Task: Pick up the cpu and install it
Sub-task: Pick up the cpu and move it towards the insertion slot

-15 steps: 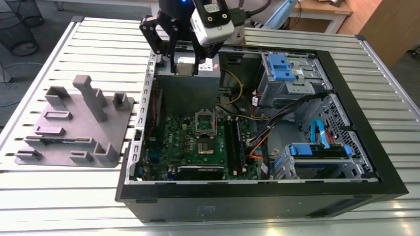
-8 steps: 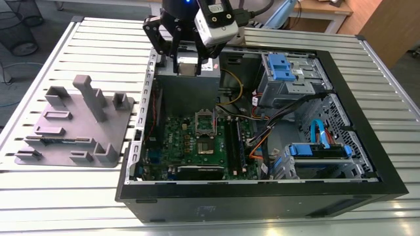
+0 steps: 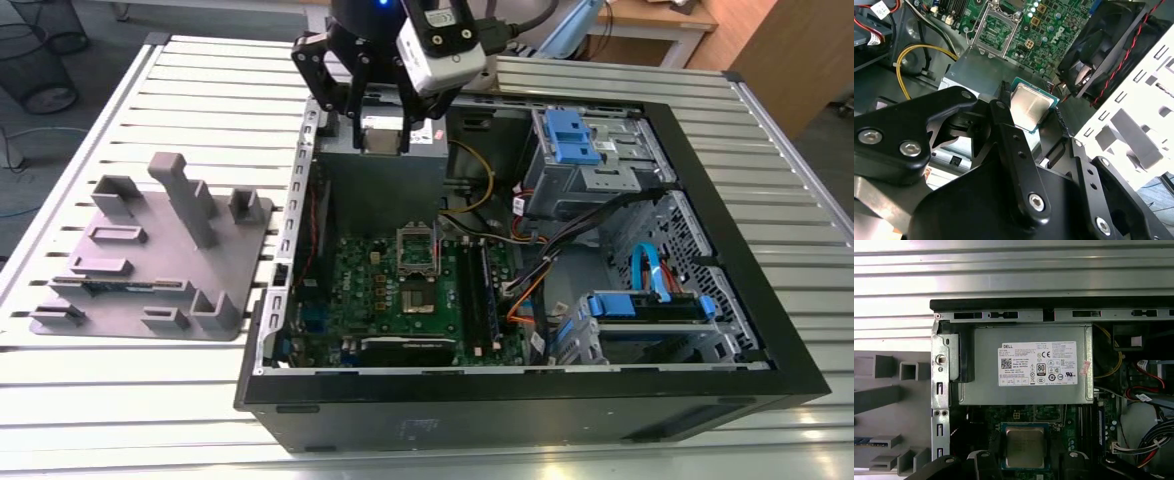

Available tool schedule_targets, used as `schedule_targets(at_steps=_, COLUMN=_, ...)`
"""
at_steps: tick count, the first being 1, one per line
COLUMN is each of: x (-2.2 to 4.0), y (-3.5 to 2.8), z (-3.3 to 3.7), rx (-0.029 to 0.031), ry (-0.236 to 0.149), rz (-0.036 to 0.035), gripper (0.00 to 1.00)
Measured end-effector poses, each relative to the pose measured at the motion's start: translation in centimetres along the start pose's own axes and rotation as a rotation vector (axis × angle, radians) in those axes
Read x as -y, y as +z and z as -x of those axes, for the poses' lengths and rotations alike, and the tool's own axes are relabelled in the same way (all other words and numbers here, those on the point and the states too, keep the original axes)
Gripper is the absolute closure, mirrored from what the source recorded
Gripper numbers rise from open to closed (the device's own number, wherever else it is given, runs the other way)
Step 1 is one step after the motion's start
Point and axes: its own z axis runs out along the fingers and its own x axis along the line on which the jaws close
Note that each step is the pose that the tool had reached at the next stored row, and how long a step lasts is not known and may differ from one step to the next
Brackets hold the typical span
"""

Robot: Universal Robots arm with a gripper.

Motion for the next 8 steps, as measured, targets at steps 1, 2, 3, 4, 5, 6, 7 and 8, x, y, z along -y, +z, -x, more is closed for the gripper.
schedule_targets(at_steps=1, x=0.02, y=0.01, z=0.0, rx=0.0, ry=0.0, rz=0.0, gripper=0.53)
schedule_targets(at_steps=2, x=0.04, y=0.01, z=0.0, rx=-0.0001, ry=0.0, rz=-0.0001, gripper=0.53)
schedule_targets(at_steps=3, x=0.06, y=0.01, z=0.0, rx=0.0, ry=0.0, rz=-0.0001, gripper=0.53)
schedule_targets(at_steps=4, x=0.08, y=0.02, z=0.26, rx=0.0, ry=0.0, rz=-0.0001, gripper=0.53)
schedule_targets(at_steps=5, x=0.07, y=0.02, z=0.47, rx=0.0, ry=0.0, rz=-0.0001, gripper=0.53)
schedule_targets(at_steps=6, x=0.07, y=0.02, z=0.47, rx=0.0, ry=0.0, rz=-0.0001, gripper=0.53)
schedule_targets(at_steps=7, x=0.07, y=0.02, z=0.48, rx=0.0, ry=0.0, rz=-0.0001, gripper=0.53)
schedule_targets(at_steps=8, x=0.07, y=0.02, z=0.48, rx=0.0, ry=0.0, rz=-0.0001, gripper=0.53)
